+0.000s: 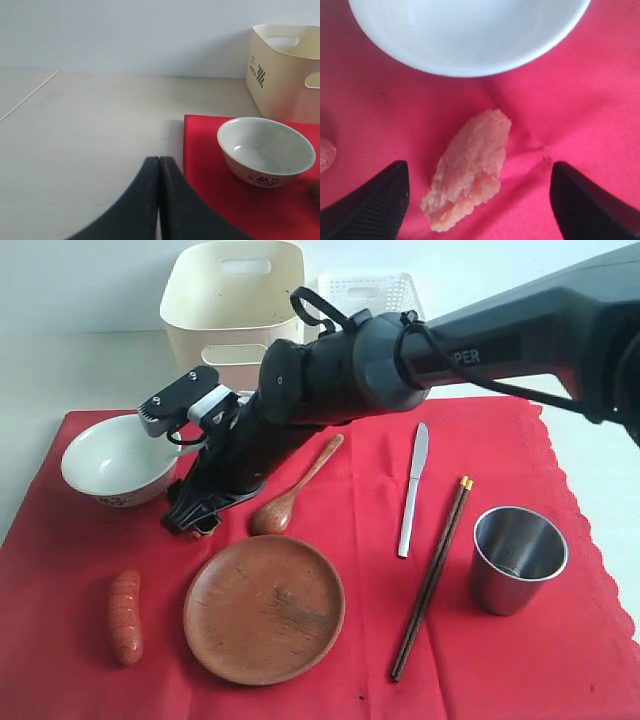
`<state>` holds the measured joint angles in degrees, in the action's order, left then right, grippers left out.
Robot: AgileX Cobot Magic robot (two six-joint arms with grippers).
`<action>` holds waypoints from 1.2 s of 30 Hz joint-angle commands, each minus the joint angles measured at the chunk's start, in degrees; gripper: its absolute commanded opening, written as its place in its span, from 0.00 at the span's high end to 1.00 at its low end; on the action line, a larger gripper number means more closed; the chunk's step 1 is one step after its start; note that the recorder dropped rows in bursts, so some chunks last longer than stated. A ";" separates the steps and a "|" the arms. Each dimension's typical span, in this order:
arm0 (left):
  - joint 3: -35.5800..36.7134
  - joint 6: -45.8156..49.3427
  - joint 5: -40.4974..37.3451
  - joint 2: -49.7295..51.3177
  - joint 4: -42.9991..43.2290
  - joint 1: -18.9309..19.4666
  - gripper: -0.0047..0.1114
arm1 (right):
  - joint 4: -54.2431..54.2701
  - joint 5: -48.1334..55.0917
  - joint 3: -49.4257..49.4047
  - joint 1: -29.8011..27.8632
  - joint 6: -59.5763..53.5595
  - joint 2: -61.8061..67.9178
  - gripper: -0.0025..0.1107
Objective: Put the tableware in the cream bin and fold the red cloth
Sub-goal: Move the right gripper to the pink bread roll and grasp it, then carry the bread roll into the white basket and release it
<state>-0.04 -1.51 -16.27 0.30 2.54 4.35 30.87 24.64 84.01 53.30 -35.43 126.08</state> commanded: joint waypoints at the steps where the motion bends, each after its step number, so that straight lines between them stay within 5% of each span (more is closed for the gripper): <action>1: 0.04 -0.47 0.47 -0.30 -0.21 -0.31 0.95 | 0.21 -3.22 0.42 1.28 -2.24 -0.01 0.32; 13: 0.04 -0.47 0.47 -0.30 -0.21 -0.31 0.95 | 0.11 -4.80 1.25 1.32 -2.54 3.19 0.37; 27: 0.04 -0.47 0.47 -0.30 -0.21 -0.31 0.95 | -0.59 -3.34 2.10 1.32 -3.63 1.10 0.85; 31: 0.04 -0.47 0.47 -0.30 -0.21 -0.31 0.95 | -8.41 0.01 2.10 1.32 -3.21 -2.40 0.98; 36: 0.04 -0.47 0.47 -0.30 -0.21 -0.31 0.95 | -36.03 6.61 2.10 0.48 19.62 -7.95 0.98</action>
<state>-0.04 -1.51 -16.27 0.30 2.54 4.35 5.00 28.87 85.75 54.44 -24.28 120.31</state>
